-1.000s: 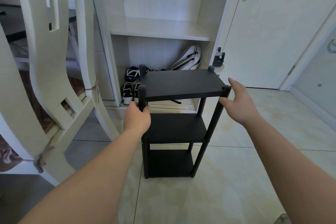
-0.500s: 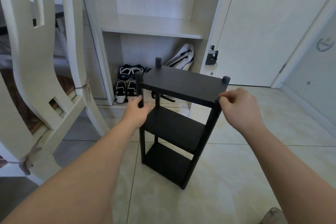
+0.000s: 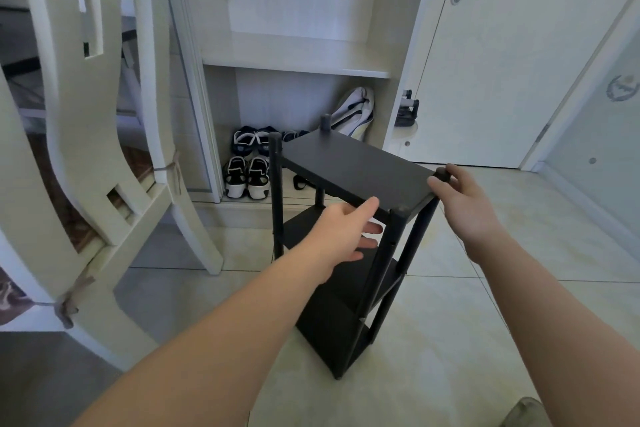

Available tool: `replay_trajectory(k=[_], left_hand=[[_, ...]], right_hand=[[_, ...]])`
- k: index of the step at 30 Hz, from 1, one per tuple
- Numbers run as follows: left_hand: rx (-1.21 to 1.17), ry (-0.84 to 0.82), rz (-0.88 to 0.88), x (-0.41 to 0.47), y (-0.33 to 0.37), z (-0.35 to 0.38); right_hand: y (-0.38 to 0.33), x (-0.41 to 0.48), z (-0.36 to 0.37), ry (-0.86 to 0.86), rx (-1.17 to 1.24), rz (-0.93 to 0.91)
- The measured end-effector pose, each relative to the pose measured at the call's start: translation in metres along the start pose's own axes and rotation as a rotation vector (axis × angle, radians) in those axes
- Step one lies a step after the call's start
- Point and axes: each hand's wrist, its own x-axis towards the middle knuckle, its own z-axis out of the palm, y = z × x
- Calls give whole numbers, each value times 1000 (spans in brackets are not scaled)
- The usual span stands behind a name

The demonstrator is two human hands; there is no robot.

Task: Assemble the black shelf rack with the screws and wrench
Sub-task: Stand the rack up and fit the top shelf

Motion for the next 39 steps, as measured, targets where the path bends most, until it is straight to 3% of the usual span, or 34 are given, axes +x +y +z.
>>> replay_trajectory(k=[14, 18, 30, 35, 39], left_hand=[[-76, 101, -38, 5, 9, -2], [-251, 206, -81, 11, 15, -25], [-253, 164, -112, 19, 12, -41], [-275, 180, -122, 23, 10, -42], [-293, 220, -138, 27, 3, -38]], right_hand=[[8, 1, -3, 64, 36, -37], [6, -6, 3, 83, -28, -48], [1, 3, 5, -188, 215, 371], [9, 12, -3, -283, 198, 392], [18, 14, -5, -266, 143, 355]])
